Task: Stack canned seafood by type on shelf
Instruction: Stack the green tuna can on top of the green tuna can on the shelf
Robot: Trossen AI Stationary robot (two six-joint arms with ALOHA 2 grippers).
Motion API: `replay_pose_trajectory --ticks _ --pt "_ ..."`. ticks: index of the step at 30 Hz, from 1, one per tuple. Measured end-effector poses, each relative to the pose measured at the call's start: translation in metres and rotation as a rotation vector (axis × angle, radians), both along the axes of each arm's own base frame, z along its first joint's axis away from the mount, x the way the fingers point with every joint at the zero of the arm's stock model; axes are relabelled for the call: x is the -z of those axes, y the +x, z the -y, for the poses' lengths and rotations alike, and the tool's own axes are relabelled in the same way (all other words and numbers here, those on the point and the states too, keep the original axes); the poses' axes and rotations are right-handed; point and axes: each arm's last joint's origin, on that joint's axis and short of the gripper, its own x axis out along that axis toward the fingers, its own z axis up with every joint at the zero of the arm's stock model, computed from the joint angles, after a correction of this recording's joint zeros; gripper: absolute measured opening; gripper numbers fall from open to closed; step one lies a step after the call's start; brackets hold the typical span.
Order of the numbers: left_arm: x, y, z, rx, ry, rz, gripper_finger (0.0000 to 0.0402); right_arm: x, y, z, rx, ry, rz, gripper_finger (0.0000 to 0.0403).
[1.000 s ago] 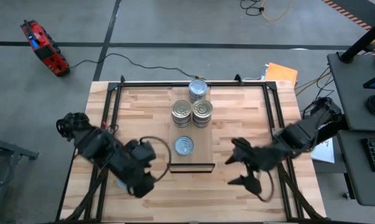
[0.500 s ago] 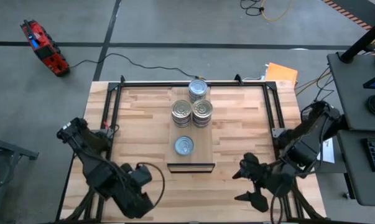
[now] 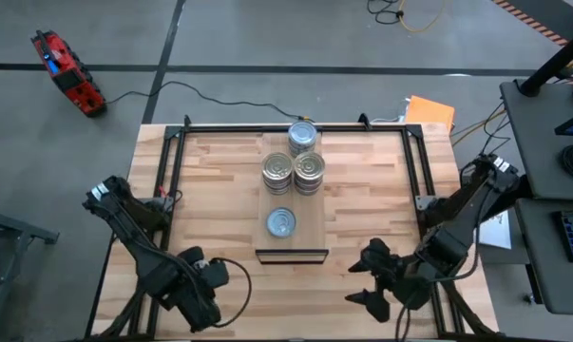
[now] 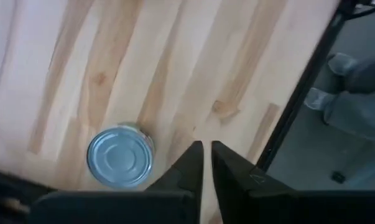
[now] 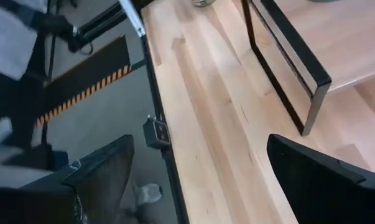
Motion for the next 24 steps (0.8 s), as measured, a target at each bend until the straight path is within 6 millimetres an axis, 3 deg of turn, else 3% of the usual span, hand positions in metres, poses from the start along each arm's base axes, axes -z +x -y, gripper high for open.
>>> replay_pose_trajectory --ticks 7,14,19,24 --pt "0.016 -0.024 -0.022 -0.038 -0.101 0.111 0.0002 0.019 0.005 0.002 0.096 0.065 0.018 0.0359" --pt "0.066 -0.052 -0.051 -0.249 -0.094 0.044 0.0 0.024 0.006 0.005 0.176 0.027 0.052 0.0359" --pt "0.096 -0.056 -0.056 -0.285 -0.109 0.031 0.0 0.023 0.008 0.008 0.219 0.004 0.079 0.0359" --pt "0.113 -0.059 -0.058 -0.299 -0.073 -0.005 0.0 0.024 0.016 0.021 0.301 -0.014 0.082 0.0358"
